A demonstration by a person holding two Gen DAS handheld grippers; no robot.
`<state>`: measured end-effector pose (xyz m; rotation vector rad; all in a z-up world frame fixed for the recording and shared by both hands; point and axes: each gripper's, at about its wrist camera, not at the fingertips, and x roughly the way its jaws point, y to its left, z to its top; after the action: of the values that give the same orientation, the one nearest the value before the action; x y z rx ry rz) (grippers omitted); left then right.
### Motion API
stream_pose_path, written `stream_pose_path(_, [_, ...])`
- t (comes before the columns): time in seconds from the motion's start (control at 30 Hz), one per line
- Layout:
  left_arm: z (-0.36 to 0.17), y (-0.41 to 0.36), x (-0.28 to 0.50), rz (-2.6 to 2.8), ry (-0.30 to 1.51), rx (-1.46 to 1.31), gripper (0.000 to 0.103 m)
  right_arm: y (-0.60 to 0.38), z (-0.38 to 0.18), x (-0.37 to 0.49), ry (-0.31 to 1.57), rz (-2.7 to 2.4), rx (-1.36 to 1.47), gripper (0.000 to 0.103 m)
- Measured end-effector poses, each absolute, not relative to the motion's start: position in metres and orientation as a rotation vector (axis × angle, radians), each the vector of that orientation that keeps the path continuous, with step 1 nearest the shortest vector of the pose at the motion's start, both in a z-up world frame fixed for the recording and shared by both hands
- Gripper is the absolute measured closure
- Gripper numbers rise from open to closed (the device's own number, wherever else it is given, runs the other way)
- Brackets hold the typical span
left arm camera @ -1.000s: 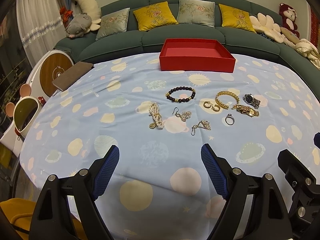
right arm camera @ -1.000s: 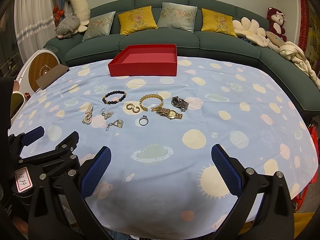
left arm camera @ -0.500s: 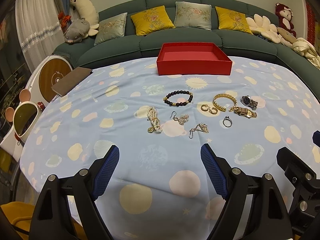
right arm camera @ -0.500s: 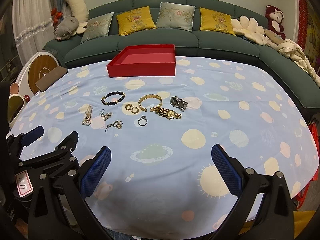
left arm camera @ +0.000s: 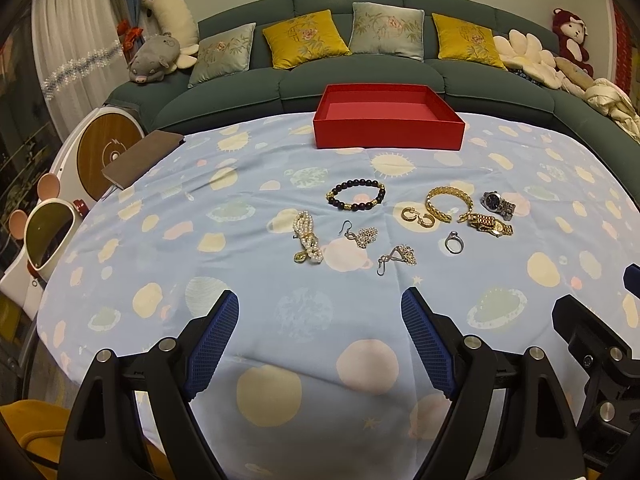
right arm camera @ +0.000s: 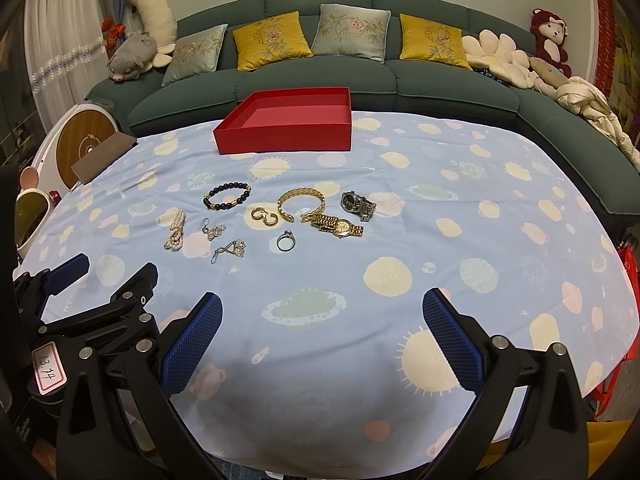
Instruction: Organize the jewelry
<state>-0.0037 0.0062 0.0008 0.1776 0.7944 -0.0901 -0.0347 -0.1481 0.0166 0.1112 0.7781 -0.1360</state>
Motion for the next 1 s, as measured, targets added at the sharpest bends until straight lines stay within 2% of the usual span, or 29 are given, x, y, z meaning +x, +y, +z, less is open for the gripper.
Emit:
stream_pose_path(0.6, [0.001,0.021,0.016,-0.114,0.872,0.132,0.021,-0.163,0.017,-0.023,0.777,-0.114,0.144,0.005])
stream_pose_path(0.67, [0.006,0.029,0.026,-0.094,0.875,0.114,0.021,-0.168,0.019,-0.017,0.772,-0.099,0.155,0.007])
stream_pose_path(0.83, [0.02,0.054,0.054,-0.049,0.889,0.108,0.021,-0.183,0.028,0.008,0.79,-0.095,0.129,0.018])
stream_pose_path(0.97, [0.026,0.068,0.076,-0.049,0.903,0.165,0.021,-0.197,0.034,0.029,0.815,-0.061,0.12,0.02])
stream_pose_path(1.0, [0.027,0.07,0.082,-0.047,0.903,0.175,0.021,-0.201,0.034,0.036,0.827,-0.05,0.123,0.024])
